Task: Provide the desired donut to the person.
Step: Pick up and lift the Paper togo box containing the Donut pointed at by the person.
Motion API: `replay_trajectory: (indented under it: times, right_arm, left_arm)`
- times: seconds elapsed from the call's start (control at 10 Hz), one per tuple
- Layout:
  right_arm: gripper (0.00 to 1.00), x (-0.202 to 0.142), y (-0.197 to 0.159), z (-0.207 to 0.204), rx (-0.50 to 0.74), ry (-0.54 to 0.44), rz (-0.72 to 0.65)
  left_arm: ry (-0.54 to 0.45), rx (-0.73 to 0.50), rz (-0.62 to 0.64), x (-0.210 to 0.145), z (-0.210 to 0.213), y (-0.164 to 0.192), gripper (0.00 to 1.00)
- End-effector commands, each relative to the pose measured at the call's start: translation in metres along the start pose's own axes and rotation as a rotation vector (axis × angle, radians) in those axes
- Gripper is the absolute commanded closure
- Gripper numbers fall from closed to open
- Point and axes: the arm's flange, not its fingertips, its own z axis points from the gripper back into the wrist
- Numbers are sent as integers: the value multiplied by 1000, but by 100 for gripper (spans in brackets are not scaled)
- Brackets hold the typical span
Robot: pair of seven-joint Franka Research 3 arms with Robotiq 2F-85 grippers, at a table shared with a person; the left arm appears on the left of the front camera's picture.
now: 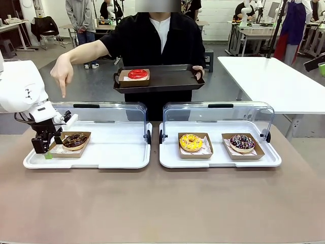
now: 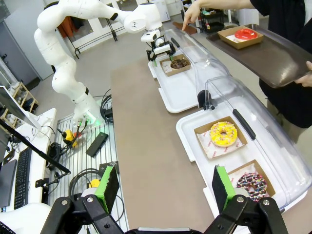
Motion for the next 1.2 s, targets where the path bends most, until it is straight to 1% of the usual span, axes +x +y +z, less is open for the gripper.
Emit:
replay_trajectory:
  times: [0.0,0.1,0.2,0.4,0.5,0.6,0.7,1.1]
  right_arm:
    - [0,0,0,0,8,-14,9]
    - [0,0,0,0,8,-14,9]
    - [0,0,0,0,8,-14,9]
    - [0,0,0,0,8,-14,9]
    - [0,0,0,0,8,-14,9]
    - [0,0,0,0,8,-14,9]
    - [0,0,0,0,8,-14,9]
    - [0,0,0,0,8,-14,9]
  left_arm:
    - [-34,27,-24,-1,-4,5,55]
    - [-31,27,-30,-1,-4,5,79]
    - [-27,23,-31,-1,-6,5,100]
    - [-22,18,-37,-1,-7,4,100]
    - [-23,20,-38,-2,-7,4,90]
    - [-22,21,-40,-2,-7,4,99]
    - [-22,20,-41,-2,-7,4,100]
    - [-26,24,-34,-4,0,1,100]
